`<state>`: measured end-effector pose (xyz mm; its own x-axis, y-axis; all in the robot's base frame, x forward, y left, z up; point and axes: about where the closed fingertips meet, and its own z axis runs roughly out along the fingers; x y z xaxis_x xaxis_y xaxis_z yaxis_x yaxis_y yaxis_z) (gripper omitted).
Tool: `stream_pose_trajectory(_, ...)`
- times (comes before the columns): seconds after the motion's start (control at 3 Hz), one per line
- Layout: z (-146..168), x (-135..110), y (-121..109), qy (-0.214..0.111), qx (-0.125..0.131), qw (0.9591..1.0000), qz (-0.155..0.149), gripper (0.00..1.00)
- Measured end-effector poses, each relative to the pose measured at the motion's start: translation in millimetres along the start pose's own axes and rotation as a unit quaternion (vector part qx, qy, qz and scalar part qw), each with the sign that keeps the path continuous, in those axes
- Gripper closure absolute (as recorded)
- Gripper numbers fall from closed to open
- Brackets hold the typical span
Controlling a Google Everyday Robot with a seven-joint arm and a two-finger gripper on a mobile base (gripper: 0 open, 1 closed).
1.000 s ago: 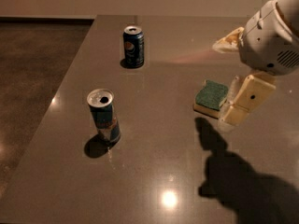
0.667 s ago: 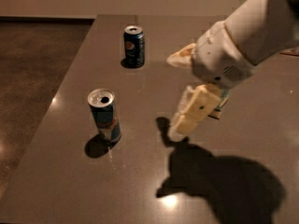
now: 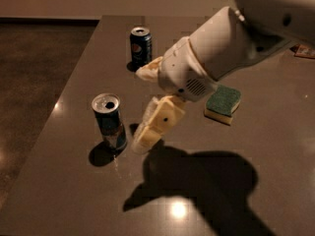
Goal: Knock redbull can over
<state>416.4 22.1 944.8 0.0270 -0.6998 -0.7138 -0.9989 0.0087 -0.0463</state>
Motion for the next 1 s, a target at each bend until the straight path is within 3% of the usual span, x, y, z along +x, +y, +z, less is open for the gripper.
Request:
stream_pose_trajectory(0.67, 59.9, -30.4, -0.9, -0.038, -0.011, 0.9992, 0.0, 0.02)
stream_pose_trajectory(1.0, 70.9, -33.0, -2.7, -0.044, -0.017, 0.9989, 0.005, 0.25)
